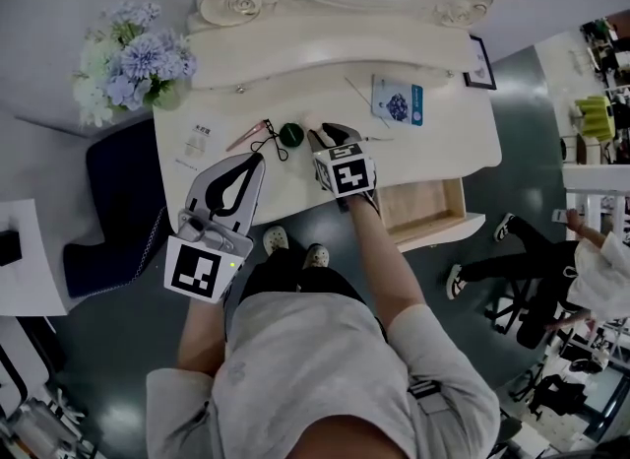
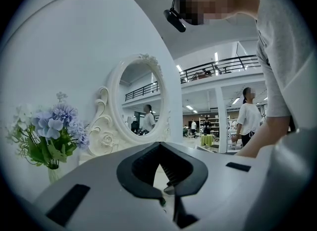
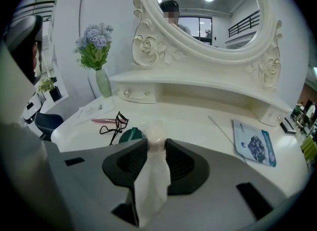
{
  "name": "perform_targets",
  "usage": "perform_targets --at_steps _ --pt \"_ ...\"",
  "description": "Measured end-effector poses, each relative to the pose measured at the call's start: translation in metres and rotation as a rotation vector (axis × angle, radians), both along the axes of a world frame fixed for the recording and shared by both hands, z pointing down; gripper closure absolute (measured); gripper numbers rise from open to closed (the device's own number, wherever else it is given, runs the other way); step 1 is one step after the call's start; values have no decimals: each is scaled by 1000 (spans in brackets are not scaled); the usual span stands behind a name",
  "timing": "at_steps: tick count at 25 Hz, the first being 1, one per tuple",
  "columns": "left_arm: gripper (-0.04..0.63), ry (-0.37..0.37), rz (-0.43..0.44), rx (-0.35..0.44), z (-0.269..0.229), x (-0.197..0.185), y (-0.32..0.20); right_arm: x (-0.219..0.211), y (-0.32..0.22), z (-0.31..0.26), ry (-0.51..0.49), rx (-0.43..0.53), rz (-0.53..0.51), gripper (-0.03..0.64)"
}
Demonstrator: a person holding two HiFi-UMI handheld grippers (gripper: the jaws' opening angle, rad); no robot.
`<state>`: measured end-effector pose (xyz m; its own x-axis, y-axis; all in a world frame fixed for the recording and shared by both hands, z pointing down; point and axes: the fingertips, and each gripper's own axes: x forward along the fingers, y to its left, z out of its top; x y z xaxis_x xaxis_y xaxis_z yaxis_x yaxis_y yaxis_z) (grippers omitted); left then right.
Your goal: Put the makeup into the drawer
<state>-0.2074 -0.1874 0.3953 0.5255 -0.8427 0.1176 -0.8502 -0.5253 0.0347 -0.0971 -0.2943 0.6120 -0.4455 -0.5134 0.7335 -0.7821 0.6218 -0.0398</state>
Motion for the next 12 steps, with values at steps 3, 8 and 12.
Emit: perform_targets --at_steps 3,8,12 --pt "583 0 5 3 -1 3 -1 2 1 -9 -27 21 12 505" --pt "583 6 18 12 -5 10 -3 8 7 -27 -79 40 28 514" --pt "583 2 44 26 -10 22 -3 20 14 -39 -112 46 47 514"
